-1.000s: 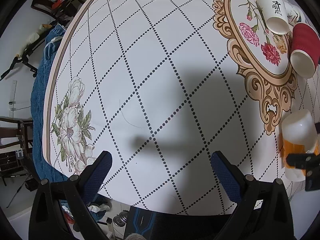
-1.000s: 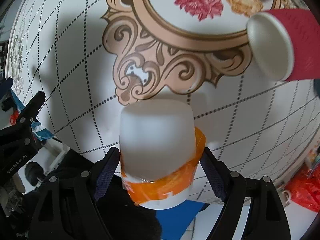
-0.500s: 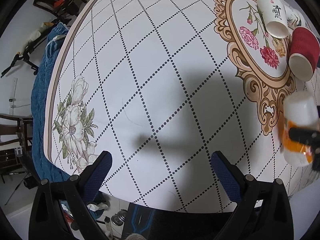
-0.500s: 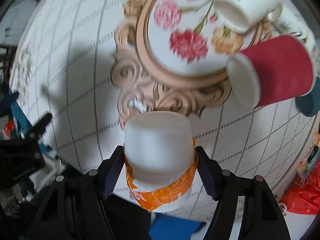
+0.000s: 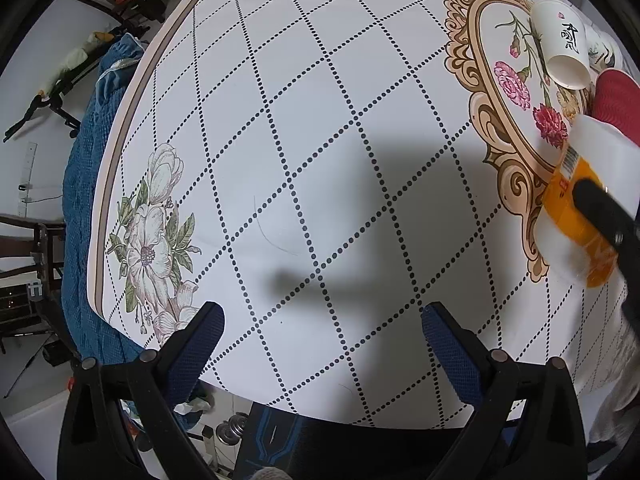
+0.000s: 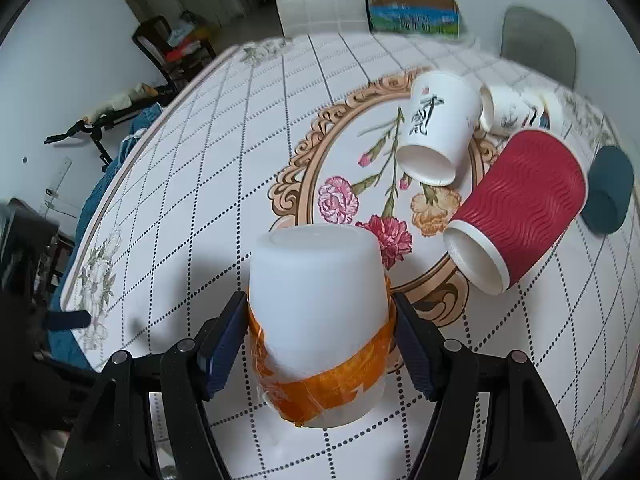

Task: Flip cup upside down
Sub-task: 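Lower the inverted cup toward the table with the right tool, then set the cup rim-down on the table and open the right tool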

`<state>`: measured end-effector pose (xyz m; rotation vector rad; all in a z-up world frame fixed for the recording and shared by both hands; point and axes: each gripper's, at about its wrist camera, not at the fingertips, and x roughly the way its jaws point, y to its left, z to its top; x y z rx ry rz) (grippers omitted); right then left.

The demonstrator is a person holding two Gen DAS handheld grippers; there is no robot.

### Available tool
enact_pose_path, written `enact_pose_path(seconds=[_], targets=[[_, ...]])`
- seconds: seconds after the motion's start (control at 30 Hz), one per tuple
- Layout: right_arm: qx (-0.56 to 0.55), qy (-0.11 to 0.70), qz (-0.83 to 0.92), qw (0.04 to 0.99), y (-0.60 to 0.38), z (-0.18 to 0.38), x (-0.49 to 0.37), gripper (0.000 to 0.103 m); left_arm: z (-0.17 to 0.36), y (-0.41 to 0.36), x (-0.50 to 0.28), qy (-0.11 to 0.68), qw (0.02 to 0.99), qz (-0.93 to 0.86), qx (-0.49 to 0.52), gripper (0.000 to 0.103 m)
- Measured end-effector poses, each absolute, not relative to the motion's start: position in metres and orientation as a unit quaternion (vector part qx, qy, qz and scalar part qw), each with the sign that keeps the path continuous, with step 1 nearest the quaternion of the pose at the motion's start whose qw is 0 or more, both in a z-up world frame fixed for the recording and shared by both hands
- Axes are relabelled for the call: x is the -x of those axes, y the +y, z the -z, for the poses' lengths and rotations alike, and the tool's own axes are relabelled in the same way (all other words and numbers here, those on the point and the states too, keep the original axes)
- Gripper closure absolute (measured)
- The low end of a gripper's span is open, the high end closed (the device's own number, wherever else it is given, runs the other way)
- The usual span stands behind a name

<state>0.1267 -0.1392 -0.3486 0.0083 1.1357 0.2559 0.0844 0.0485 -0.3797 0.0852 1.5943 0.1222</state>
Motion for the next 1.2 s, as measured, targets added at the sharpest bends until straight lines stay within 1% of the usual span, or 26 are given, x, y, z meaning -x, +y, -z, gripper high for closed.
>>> enact_pose_path(seconds=[0.17,0.4,0.43,0.47,0.53,0.6,0.67,0.87,1.2], targets=[[0.013,0.534,-0.126,0.836,-0.140,0.346,-0.104,0.030,0.376,0.041,-0.080,0.711,0.700,-0.053,-0.040,0.002],[0.007,0.572,-0.122,0.811,-0.144,0.348,-0.090,0.029,0.366,0.033,-0.069,0.705,0.706,-0.061,-0.029,0.002],[0.006,0.576,-0.122,0.809,-0.144,0.347,-0.089,0.028,0.363,0.032,-0.067,0.703,0.708,-0.062,-0.029,0.002],[0.005,0.578,-0.123,0.807,-0.145,0.346,-0.088,0.022,0.359,0.030,-0.066,0.700,0.711,-0.064,-0.029,0.002],[0.003,0.585,-0.118,0.802,-0.149,0.340,-0.084,0.015,0.350,0.029,-0.064,0.693,0.718,-0.067,-0.028,0.002],[-0.006,0.591,-0.113,0.799,-0.156,0.332,-0.080,0.013,0.337,0.028,-0.062,0.683,0.727,-0.067,-0.026,0.002],[-0.007,0.598,-0.100,0.795,-0.165,0.322,-0.072,0.007,0.322,0.024,-0.058,0.670,0.738,-0.069,-0.022,0.002],[0.030,0.569,-0.029,0.821,-0.193,0.271,-0.034,0.005,0.277,0.010,-0.044,0.632,0.772,-0.065,-0.014,0.002],[0.028,0.508,0.037,0.860,-0.214,0.193,0.018,0.005,0.206,-0.004,-0.014,0.572,0.819,-0.023,-0.029,0.002]])
